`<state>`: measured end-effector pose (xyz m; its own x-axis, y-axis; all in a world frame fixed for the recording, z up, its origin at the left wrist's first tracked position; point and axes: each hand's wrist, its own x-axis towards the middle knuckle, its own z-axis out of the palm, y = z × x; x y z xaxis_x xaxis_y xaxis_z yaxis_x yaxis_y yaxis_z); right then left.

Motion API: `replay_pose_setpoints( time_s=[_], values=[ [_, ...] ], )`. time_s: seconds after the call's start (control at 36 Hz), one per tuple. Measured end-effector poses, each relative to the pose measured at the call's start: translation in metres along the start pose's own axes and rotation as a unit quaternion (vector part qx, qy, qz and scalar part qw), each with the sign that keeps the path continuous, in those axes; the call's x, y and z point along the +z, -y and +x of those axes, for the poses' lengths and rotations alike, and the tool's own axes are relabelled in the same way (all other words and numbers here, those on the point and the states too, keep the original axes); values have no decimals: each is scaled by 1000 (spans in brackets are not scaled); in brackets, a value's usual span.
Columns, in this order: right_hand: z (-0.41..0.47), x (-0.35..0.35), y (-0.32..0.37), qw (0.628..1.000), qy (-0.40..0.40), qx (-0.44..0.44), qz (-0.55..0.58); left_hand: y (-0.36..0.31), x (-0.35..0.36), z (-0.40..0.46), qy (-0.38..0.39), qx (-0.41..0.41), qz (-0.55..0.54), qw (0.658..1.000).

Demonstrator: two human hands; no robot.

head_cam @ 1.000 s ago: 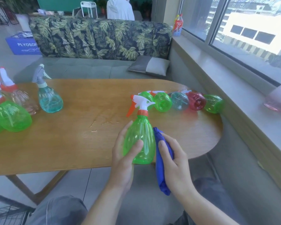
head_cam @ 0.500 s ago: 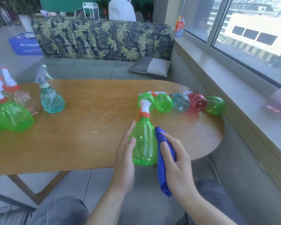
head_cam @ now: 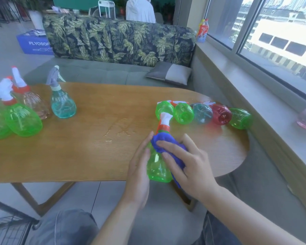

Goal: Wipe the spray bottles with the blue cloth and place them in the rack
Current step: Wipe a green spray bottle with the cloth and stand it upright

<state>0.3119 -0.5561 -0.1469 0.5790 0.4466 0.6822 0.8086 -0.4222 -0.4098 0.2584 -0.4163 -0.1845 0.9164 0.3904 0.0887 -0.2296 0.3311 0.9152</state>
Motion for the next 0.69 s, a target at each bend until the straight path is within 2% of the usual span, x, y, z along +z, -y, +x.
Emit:
replay_pose_setpoints(
  time_s=[0.14,0.28,0.36,0.44,0.5,0.61,0.69],
  values=[
    [-21,-4,-2,991,43,-113,-51,-2,-3,-1,6,-25,18,1000],
    [-38,-10,-6,970,110,-200,-83,-5,-4,-3,30,-3,24,999],
    [-32,-16,-6,984,80,-153,-51,-6,-1,-2,17,-1,24,1000],
    [-12,-21,-4,999,-4,-47,13,-4,2,-1,9,9,31,999],
    [4,-21,-5,999,-33,22,17,0,1,0,18,18,35,999],
    [19,-12,-6,995,-11,94,19,2,2,1,28,21,26,999],
    [9,-5,0,997,-4,83,5,2,2,2,18,13,33,999]
  ],
)
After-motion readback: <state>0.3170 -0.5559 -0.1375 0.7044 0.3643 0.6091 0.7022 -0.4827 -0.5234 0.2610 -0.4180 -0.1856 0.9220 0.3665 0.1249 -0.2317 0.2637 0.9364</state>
